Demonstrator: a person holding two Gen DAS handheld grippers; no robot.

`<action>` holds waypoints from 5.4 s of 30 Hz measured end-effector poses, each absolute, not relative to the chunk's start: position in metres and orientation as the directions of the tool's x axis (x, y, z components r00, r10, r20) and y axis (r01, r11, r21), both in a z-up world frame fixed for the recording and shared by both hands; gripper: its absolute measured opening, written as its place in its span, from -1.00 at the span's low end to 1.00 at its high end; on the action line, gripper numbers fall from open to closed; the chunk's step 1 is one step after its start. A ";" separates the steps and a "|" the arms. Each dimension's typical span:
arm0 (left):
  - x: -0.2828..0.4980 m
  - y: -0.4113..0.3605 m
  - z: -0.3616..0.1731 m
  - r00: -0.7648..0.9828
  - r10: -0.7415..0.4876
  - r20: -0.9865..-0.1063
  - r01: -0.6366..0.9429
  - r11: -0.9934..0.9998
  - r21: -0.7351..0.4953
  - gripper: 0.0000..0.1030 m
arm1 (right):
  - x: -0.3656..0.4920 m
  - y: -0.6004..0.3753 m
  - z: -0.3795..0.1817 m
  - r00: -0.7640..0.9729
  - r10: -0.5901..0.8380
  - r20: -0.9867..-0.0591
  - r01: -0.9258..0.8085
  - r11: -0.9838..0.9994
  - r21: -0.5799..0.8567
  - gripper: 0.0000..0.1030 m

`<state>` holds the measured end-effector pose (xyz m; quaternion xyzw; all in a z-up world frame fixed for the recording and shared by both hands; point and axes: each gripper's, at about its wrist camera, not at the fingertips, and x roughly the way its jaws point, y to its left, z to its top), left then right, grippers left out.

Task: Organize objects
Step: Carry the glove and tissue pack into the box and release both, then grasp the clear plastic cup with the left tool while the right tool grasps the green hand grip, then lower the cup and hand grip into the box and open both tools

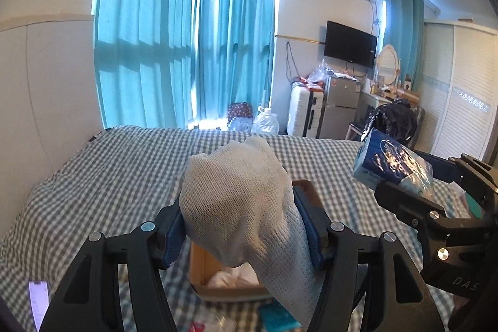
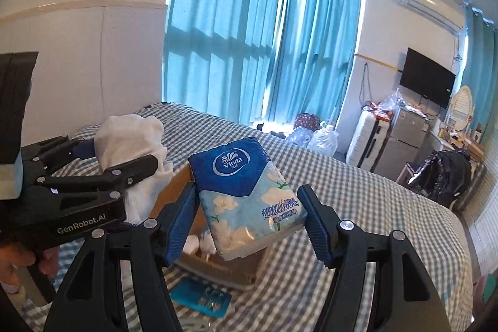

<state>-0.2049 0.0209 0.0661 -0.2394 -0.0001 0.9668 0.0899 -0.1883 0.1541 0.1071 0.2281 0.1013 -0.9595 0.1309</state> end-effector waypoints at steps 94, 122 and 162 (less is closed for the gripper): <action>-0.130 -0.008 -0.127 -0.647 0.135 -0.750 -0.104 -0.991 -0.089 0.30 | -0.119 0.149 -0.113 -0.599 -0.080 -0.797 0.153 -0.988 -0.016 0.86; -0.111 -0.027 -0.114 -0.663 0.176 -0.728 -0.087 -0.984 -0.158 0.21 | -0.101 0.115 -0.125 -0.578 -0.129 -0.806 0.233 -0.972 -0.012 0.38; -0.093 0.033 0.034 -0.830 0.124 -0.544 -0.093 -0.992 -0.085 0.21 | -0.080 0.171 0.066 -0.824 -0.261 -0.503 0.313 -0.950 -0.020 -0.81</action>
